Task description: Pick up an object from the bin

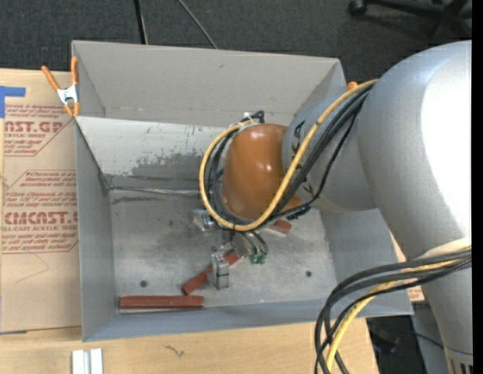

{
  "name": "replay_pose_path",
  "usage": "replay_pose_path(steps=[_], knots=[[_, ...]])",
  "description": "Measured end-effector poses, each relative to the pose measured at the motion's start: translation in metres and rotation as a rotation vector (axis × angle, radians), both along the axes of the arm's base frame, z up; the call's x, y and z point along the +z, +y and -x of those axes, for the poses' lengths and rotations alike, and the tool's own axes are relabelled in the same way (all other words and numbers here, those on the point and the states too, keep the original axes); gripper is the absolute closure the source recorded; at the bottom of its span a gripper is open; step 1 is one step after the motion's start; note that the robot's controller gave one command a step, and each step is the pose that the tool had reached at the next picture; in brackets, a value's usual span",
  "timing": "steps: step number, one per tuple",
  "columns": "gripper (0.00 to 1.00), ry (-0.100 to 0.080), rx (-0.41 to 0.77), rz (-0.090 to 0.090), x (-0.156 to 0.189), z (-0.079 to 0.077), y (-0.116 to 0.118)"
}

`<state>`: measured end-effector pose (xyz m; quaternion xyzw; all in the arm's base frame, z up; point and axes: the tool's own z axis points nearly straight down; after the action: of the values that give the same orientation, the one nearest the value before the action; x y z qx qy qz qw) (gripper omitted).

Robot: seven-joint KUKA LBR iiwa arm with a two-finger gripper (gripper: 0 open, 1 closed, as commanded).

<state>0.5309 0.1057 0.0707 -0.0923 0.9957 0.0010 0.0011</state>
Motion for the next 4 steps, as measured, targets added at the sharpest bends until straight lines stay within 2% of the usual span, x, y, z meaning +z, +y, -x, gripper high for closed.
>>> replay_pose_path(steps=[1, 2, 3, 4], knots=[[1.0, 0.003, 0.0, 0.0, 0.001, 0.0, 0.0], [1.0, 0.002, 0.098, 0.004, 0.014, 0.008, -0.059], [0.0, 0.001, 0.101, 0.001, 0.013, 0.009, -0.056], [1.0, 0.002, 0.101, 0.001, 0.013, 0.009, -0.056]])
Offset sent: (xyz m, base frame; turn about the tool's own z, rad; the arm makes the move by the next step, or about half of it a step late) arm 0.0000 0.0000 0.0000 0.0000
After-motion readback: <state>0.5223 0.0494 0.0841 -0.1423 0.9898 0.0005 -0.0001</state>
